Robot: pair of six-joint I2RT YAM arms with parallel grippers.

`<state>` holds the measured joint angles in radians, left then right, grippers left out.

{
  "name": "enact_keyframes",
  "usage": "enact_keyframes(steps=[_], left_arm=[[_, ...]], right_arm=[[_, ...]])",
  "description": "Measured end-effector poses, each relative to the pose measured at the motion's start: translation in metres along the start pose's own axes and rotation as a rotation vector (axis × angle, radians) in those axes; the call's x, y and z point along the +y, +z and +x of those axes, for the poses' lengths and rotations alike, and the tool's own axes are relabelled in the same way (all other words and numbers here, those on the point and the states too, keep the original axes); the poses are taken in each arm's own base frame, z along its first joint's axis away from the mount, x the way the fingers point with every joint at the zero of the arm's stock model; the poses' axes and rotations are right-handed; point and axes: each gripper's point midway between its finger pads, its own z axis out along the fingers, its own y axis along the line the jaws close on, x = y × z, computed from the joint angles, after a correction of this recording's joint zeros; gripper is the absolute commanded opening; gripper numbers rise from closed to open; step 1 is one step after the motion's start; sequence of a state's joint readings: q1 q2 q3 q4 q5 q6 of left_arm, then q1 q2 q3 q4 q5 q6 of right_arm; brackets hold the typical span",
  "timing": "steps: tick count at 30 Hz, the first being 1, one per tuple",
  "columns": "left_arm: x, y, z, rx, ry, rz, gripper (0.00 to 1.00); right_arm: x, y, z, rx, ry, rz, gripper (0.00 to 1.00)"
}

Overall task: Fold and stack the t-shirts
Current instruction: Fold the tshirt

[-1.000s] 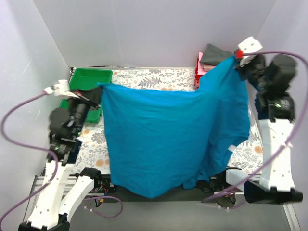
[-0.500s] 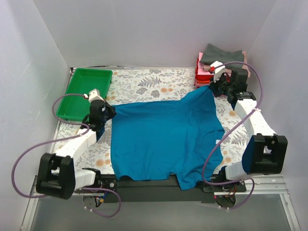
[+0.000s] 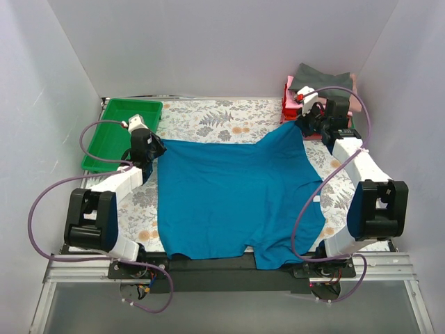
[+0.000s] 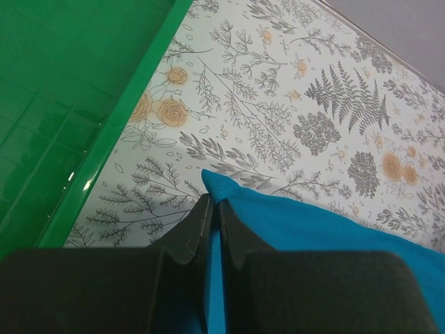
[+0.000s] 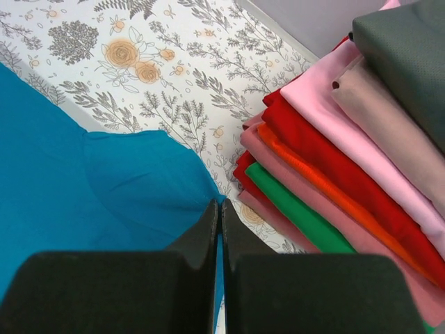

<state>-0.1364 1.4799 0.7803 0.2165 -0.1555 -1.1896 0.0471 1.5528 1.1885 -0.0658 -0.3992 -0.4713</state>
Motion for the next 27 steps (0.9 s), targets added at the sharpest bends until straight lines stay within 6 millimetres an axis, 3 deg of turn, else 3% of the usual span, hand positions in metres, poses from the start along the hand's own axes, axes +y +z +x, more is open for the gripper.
enact_keyframes(steps=[3, 9, 13, 19, 23, 27], left_arm=[[0.005, 0.006, 0.001, 0.01, 0.009, -0.009, 0.0], [0.011, 0.019, 0.003, 0.037, 0.029, -0.014, 0.0], [0.01, 0.026, 0.007, 0.062, 0.043, 0.001, 0.0], [0.009, 0.028, 0.016, 0.094, 0.057, 0.016, 0.0], [0.008, 0.027, 0.016, 0.098, 0.063, 0.024, 0.0], [0.007, 0.024, 0.015, 0.094, 0.065, 0.031, 0.0]], right_arm=[[0.001, -0.007, -0.007, -0.018, -0.01, 0.006, 0.01], [0.008, -0.041, -0.048, -0.123, -0.055, 0.012, 0.01], [0.017, -0.056, -0.061, -0.164, -0.063, -0.003, 0.01], [0.039, -0.064, -0.036, -0.128, -0.029, -0.048, 0.01], [0.047, -0.06, -0.013, -0.078, -0.003, -0.066, 0.01], [0.047, -0.057, -0.006, -0.057, 0.003, -0.067, 0.01]])
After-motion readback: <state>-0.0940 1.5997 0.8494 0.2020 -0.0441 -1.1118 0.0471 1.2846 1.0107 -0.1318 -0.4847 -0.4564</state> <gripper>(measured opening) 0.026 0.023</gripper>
